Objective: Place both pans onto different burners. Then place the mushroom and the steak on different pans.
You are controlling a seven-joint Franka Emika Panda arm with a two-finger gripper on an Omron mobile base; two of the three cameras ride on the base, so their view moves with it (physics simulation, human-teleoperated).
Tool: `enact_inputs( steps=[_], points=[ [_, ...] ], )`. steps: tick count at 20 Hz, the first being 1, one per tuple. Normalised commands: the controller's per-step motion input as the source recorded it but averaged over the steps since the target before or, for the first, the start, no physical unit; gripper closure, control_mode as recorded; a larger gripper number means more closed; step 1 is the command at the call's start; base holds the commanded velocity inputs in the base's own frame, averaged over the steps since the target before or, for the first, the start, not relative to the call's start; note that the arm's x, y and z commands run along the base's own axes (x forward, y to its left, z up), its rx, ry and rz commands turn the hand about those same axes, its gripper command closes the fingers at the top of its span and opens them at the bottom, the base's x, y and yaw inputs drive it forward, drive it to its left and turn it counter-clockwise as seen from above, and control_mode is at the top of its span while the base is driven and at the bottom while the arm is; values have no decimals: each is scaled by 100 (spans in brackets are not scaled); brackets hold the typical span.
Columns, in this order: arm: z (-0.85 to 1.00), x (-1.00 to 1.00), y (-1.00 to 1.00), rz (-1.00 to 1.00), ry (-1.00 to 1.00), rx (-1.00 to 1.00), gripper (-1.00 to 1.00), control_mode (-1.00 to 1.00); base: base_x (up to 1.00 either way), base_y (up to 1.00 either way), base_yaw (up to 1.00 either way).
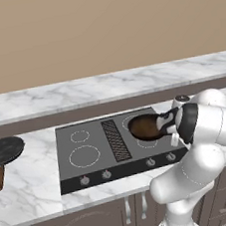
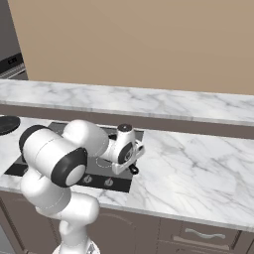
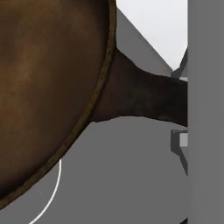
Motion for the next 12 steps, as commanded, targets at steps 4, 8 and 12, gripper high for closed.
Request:
enact_inputs(
  steps=[4,8,12],
  points=[
    [-4,0,1,29,5,0,100,-100,0,0,0],
    [0,-2,0,30,6,0,100,-100,0,0,0],
    [-3,-8,0,32,6,0,100,-100,0,0,0]
  ],
)
